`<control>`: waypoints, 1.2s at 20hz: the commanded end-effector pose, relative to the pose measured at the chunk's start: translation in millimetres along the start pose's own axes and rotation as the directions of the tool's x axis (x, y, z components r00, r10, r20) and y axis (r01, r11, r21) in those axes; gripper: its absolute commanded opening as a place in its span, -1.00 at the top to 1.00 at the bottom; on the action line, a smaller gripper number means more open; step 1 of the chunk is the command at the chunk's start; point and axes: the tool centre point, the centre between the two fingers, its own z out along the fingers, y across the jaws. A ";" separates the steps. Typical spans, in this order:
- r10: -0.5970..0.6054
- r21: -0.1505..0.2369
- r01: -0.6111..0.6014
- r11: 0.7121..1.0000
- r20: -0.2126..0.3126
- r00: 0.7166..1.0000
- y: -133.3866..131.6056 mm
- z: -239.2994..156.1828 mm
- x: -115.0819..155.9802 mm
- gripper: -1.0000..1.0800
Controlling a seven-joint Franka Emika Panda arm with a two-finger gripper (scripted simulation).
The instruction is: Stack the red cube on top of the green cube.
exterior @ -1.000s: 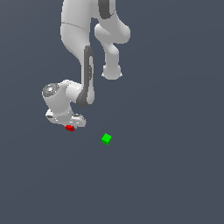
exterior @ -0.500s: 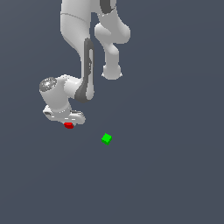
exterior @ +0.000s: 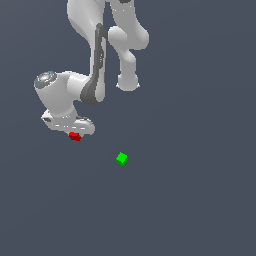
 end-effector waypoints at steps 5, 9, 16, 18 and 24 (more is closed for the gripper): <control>0.000 -0.001 0.000 1.000 0.000 1.000 -0.1 -9.9 0.5 1.00; 0.000 -0.001 0.000 1.000 0.000 1.000 -6.3 -8.4 1.7 1.00; 0.000 -0.001 0.000 1.000 0.000 1.000 -47.1 1.5 9.3 1.00; -0.001 0.000 0.001 1.000 0.000 1.000 -65.6 6.3 12.9 1.00; -0.001 0.000 0.001 1.000 0.000 1.000 -135.3 23.4 27.2 1.00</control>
